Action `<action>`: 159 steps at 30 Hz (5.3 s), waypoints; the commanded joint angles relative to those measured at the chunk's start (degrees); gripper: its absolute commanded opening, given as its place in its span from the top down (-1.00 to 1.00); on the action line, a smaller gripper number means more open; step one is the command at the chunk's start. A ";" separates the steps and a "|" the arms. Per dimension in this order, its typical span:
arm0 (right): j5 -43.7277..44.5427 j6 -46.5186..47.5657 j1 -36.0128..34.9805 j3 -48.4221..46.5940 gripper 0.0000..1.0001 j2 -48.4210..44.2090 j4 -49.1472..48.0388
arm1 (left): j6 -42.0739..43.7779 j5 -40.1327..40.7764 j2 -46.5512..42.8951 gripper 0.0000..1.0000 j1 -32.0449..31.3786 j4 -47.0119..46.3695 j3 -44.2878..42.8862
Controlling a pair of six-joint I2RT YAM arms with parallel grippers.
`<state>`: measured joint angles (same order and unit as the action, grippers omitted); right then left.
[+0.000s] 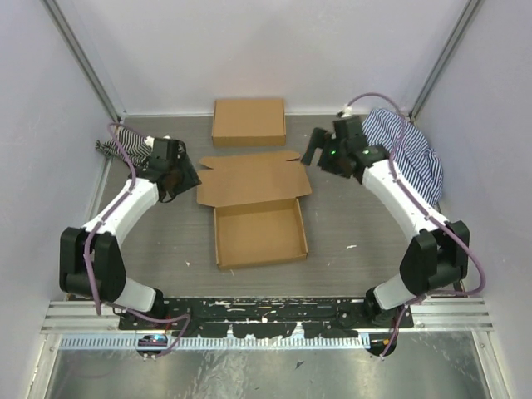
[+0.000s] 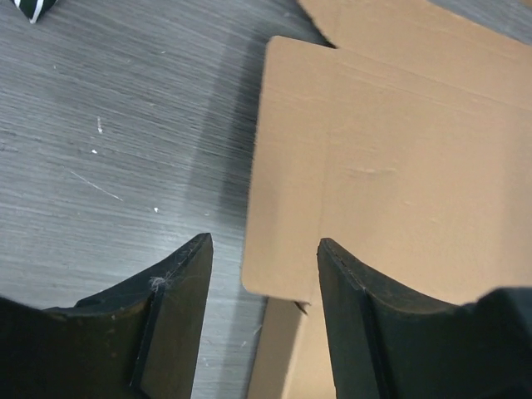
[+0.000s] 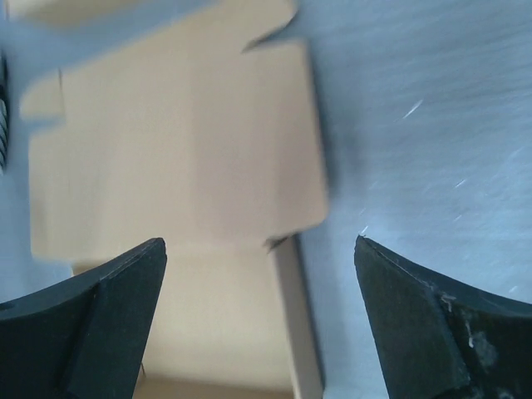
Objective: Fold the paper box
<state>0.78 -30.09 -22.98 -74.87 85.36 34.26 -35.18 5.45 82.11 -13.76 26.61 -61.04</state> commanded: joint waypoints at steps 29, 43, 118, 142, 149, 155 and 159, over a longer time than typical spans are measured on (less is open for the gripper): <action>-24.62 7.42 9.31 -13.93 0.09 32.85 -13.50 | -0.82 -12.77 18.13 -0.06 6.02 -10.52 -4.08; -16.73 10.36 5.58 -16.17 0.98 27.96 -8.52 | -0.07 -17.39 19.08 0.18 5.98 -11.55 -5.30; -8.91 1.91 10.77 9.40 -0.35 2.55 -11.51 | 8.07 -11.01 8.55 1.00 -6.74 -16.70 -0.26; -26.04 9.92 15.12 12.06 -0.32 -3.40 -19.65 | 12.35 -9.55 -12.47 1.00 -6.92 -65.60 30.65; -13.62 14.79 15.07 6.73 -0.27 -3.66 -13.39 | 13.66 -9.84 -15.08 1.00 -7.19 -71.37 33.71; -16.80 18.36 15.07 2.39 -0.23 -2.65 -10.13 | 14.31 -9.92 -16.13 1.00 -7.16 -72.19 34.36; -21.44 19.85 15.14 0.76 -0.19 0.57 -10.58 | 14.35 -10.39 -16.19 1.00 -7.25 -72.75 34.49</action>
<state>-16.99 -13.52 -7.97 -70.74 83.53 23.75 -22.09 -4.60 67.22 -20.80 -41.34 -27.07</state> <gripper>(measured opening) 0.604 0.011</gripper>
